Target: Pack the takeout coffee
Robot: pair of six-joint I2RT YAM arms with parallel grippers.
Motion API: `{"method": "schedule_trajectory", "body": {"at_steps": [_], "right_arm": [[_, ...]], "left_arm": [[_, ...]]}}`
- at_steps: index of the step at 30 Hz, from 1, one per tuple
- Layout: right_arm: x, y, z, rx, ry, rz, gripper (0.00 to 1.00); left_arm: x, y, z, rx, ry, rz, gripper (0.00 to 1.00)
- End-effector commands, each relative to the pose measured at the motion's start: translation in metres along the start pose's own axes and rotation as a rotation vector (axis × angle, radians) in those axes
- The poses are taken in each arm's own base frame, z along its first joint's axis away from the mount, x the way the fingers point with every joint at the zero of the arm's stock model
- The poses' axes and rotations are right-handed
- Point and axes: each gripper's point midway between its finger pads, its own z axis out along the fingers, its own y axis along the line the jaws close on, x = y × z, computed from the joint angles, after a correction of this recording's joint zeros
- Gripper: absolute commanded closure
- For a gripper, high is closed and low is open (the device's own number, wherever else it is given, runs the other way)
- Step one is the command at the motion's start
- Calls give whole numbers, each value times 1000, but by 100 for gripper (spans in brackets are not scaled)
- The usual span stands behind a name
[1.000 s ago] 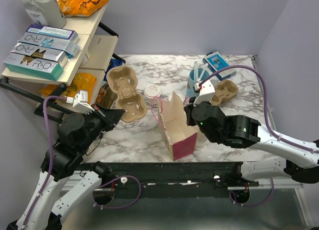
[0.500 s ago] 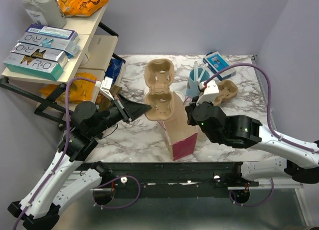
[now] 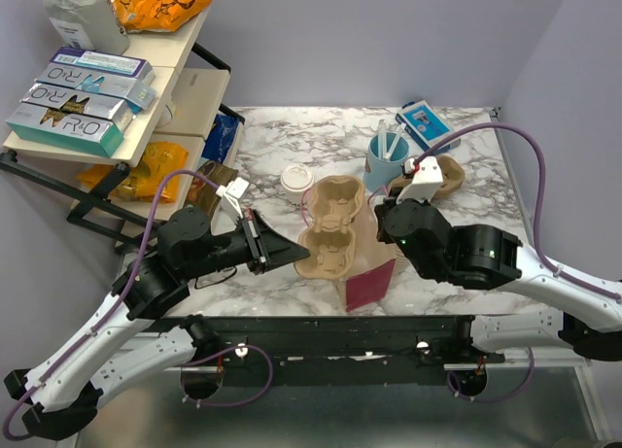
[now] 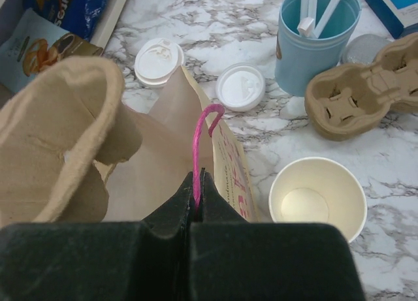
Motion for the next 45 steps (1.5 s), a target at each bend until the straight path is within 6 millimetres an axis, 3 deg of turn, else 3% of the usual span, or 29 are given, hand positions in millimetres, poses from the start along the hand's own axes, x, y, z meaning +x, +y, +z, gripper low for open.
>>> {"method": "schedule_trajectory", "body": {"at_steps": [1, 7, 17, 20, 24, 29, 38, 41, 45], "right_arm": [[-4, -13, 1, 64, -22, 29, 99], [2, -9, 4, 61, -4, 29, 99], [9, -6, 8, 66, 8, 26, 99], [7, -4, 8, 60, 8, 28, 99], [4, -5, 6, 60, -1, 45, 99], [0, -6, 5, 62, -13, 67, 99], [5, -2, 7, 58, 2, 86, 99], [5, -2, 6, 50, 2, 98, 99], [6, -3, 6, 51, 0, 105, 99]], "left_arm": [[8, 19, -11, -97, 1, -133, 100], [18, 31, 6, -173, 90, -165, 100], [21, 20, 28, -219, 131, -196, 100], [23, 9, 32, -216, 154, -200, 100], [7, -13, 25, -199, 63, -221, 100], [7, -10, 25, -235, 46, -277, 100], [24, -13, 45, -277, 115, -287, 100], [18, -8, 42, -317, 62, -290, 100], [2, -2, 16, -387, -55, -304, 100]]}}
